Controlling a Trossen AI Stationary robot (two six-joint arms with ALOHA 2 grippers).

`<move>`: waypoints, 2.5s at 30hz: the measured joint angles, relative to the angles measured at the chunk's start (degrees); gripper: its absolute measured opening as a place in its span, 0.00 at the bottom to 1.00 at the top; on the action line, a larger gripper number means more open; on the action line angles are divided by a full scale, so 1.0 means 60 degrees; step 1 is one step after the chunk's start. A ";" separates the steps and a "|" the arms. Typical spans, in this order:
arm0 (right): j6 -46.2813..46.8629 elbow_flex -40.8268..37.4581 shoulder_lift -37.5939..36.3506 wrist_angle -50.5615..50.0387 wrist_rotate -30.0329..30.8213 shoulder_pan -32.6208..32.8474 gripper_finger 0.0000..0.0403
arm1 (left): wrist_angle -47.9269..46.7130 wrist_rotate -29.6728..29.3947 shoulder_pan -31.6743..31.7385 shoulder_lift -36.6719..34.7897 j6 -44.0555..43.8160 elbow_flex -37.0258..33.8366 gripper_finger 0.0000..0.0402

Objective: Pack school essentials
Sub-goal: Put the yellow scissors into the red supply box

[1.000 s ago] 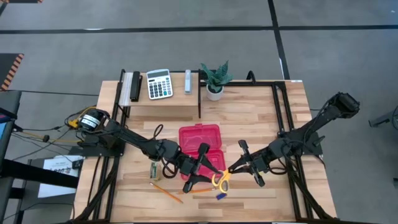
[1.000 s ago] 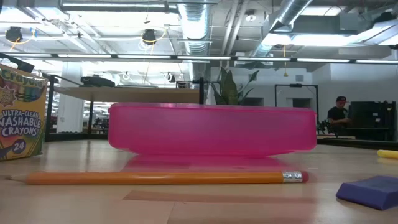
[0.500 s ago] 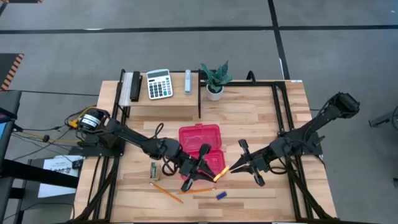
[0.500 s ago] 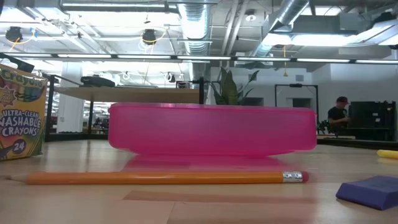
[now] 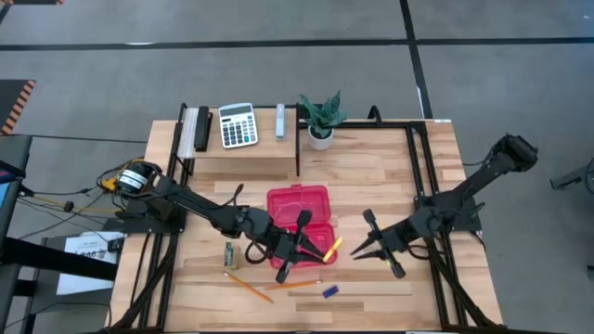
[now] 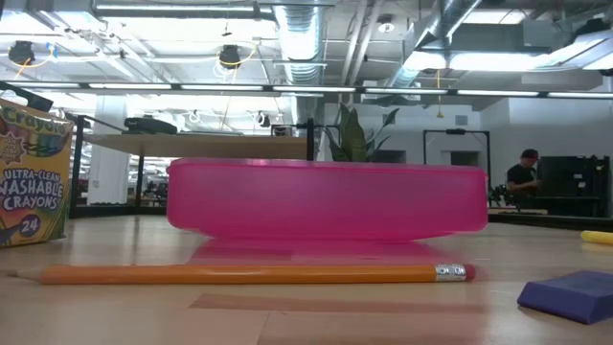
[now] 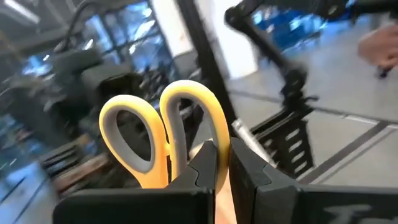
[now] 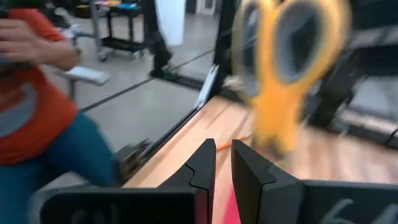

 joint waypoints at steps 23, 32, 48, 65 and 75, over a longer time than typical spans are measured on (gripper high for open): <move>0.2250 0.0000 -0.1187 -0.2289 0.1559 0.1928 0.16 | -0.7251 -0.3638 -0.0601 -0.1601 -0.6907 0.0826 0.00; 0.2295 0.0000 -0.1168 -0.2288 0.1559 0.1928 0.16 | -0.9117 -0.3862 -0.0551 -0.1193 -0.7553 0.2407 0.00; 0.2643 0.0000 -0.1162 -0.2675 0.1552 0.1942 0.16 | -1.3937 -0.3513 -0.0397 0.3271 -0.7918 0.7069 0.00; 0.2654 0.0000 -0.1162 -0.2905 0.1505 0.1953 0.16 | -1.4261 -0.2265 -0.0179 0.4642 -0.7451 0.7388 0.00; 0.2818 0.0000 -0.1162 -0.3021 0.1504 0.2004 0.16 | -1.4341 -0.1828 -0.0119 0.4833 -0.7069 0.7380 0.00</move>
